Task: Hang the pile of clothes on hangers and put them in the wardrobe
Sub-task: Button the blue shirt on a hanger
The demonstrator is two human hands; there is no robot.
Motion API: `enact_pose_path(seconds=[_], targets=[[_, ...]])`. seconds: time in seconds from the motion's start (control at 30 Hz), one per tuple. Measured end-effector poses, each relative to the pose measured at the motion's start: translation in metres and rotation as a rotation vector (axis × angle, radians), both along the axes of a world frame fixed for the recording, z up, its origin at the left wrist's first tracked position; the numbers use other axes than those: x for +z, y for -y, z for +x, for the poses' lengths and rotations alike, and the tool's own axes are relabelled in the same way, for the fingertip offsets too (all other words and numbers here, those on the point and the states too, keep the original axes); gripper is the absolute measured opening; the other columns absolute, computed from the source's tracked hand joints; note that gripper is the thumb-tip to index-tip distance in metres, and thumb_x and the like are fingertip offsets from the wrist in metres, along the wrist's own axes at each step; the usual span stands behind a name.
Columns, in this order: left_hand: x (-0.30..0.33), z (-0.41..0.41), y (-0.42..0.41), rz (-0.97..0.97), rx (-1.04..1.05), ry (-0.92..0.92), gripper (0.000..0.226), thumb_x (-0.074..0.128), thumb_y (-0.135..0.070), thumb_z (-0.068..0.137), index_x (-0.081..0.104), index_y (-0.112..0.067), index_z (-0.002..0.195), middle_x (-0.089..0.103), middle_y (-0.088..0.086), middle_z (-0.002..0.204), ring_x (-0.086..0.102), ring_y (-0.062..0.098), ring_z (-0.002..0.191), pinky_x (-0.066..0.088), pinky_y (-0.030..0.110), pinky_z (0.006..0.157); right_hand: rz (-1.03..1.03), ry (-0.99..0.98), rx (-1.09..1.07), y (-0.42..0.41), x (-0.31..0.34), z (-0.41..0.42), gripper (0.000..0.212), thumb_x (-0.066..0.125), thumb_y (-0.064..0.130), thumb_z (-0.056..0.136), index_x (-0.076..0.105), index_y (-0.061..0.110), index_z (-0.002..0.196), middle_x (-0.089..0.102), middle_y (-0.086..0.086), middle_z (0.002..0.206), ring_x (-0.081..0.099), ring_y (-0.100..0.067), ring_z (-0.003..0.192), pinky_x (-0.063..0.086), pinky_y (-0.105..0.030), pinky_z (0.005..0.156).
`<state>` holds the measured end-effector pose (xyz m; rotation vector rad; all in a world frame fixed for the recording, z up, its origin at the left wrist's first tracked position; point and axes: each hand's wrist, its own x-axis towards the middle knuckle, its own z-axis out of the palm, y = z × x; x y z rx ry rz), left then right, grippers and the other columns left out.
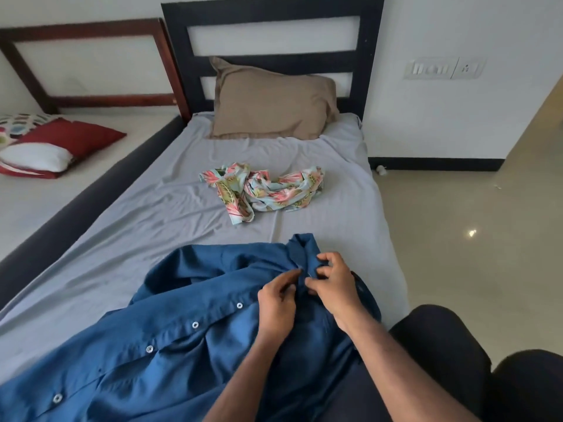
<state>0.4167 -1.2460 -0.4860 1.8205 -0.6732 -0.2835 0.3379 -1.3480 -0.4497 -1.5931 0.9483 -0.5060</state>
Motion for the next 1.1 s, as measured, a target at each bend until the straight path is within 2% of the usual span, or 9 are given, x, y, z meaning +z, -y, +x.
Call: enact_pose_path(seconds=[0.13, 0.3, 0.43, 0.6, 0.73, 0.83, 0.9, 1.0, 1.1], targets=[[-0.023, -0.011, -0.007, -0.071, 0.154, -0.014, 0.036, 0.061, 0.009, 0.089, 0.073, -0.014, 0.114, 0.072, -0.017, 0.101, 0.067, -0.003, 0.098, 0.05, 0.011, 0.09, -0.009, -0.011, 0.036, -0.005, -0.014, 0.009, 0.062, 0.083, -0.005, 0.072, 0.051, 0.024, 0.116, 0.068, 0.005, 0.098, 0.07, -0.01, 0.087, 0.059, -0.025, 0.077], [-0.033, -0.005, -0.009, -0.166, 0.31, -0.09, 0.027, 0.068, 0.007, 0.088, 0.072, -0.019, 0.094, 0.072, -0.006, 0.09, 0.069, 0.005, 0.086, 0.054, 0.016, 0.08, 0.058, 0.007, -0.121, -0.003, -0.024, 0.008, 0.053, 0.088, 0.001, 0.072, 0.048, 0.017, 0.103, 0.072, -0.008, 0.094, 0.074, -0.02, 0.074, 0.059, -0.024, 0.063], [-0.041, -0.001, -0.009, -0.157, 0.287, -0.025, 0.025, 0.074, 0.009, 0.082, 0.07, -0.014, 0.089, 0.062, -0.003, 0.093, 0.065, 0.011, 0.084, 0.051, 0.01, 0.073, 0.189, 0.044, -0.097, -0.003, -0.031, 0.008, 0.066, 0.086, -0.005, 0.07, 0.041, 0.021, 0.111, 0.073, -0.007, 0.098, 0.074, -0.021, 0.083, 0.06, -0.031, 0.071], [-0.044, 0.001, -0.009, -0.111, 0.265, -0.02, 0.013, 0.076, 0.004, 0.083, 0.075, -0.004, 0.092, 0.063, -0.003, 0.103, 0.067, 0.011, 0.091, 0.051, 0.008, 0.079, 0.043, -0.078, -0.064, -0.009, -0.034, 0.009, 0.071, 0.088, -0.001, 0.066, 0.038, 0.022, 0.112, 0.073, -0.001, 0.092, 0.073, -0.018, 0.081, 0.062, -0.037, 0.071], [-0.047, 0.0, -0.011, -0.012, 0.28, 0.098, 0.022, 0.067, 0.006, 0.087, 0.079, -0.009, 0.099, 0.068, -0.002, 0.114, 0.065, 0.005, 0.102, 0.049, 0.01, 0.091, -0.065, -0.052, -0.135, -0.01, -0.038, 0.009, 0.051, 0.078, 0.006, 0.081, 0.037, 0.024, 0.105, 0.07, -0.004, 0.091, 0.072, -0.019, 0.074, 0.063, -0.046, 0.068], [-0.046, -0.003, -0.007, 0.031, 0.301, 0.205, 0.025, 0.068, 0.009, 0.084, 0.078, -0.006, 0.1, 0.067, 0.002, 0.116, 0.062, 0.009, 0.103, 0.044, 0.008, 0.095, 0.011, 0.095, -0.099, -0.006, -0.027, 0.011, 0.04, 0.066, 0.003, 0.093, 0.037, 0.021, 0.114, 0.07, -0.007, 0.099, 0.072, -0.021, 0.072, 0.063, -0.04, 0.062], [-0.044, -0.006, -0.005, 0.081, 0.331, 0.25, 0.022, 0.071, 0.005, 0.083, 0.076, -0.006, 0.102, 0.063, 0.003, 0.115, 0.057, 0.011, 0.104, 0.043, 0.013, 0.095, 0.033, 0.155, -0.071, -0.004, -0.021, 0.013, 0.047, 0.07, 0.003, 0.089, 0.037, 0.021, 0.117, 0.071, -0.004, 0.099, 0.073, -0.022, 0.074, 0.063, -0.037, 0.062], [-0.045, -0.017, -0.007, 0.273, 0.383, 0.289, 0.022, 0.074, -0.009, 0.084, 0.076, -0.015, 0.106, 0.057, 0.001, 0.109, 0.047, 0.018, 0.107, 0.036, 0.032, 0.091, -0.044, 0.087, -0.018, -0.006, -0.023, 0.011, 0.073, 0.088, 0.003, 0.068, 0.035, 0.026, 0.111, 0.071, -0.001, 0.093, 0.072, -0.015, 0.077, 0.06, -0.029, 0.07], [-0.044, -0.014, -0.007, 0.366, 0.375, 0.272, 0.021, 0.07, -0.018, 0.09, 0.076, -0.019, 0.111, 0.056, -0.001, 0.102, 0.046, 0.02, 0.102, 0.031, 0.032, 0.087, -0.169, -0.008, -0.019, -0.007, -0.023, 0.009, 0.071, 0.084, -0.003, 0.068, 0.031, 0.024, 0.106, 0.069, 0.002, 0.085, 0.069, -0.008, 0.072, 0.058, -0.025, 0.067]])
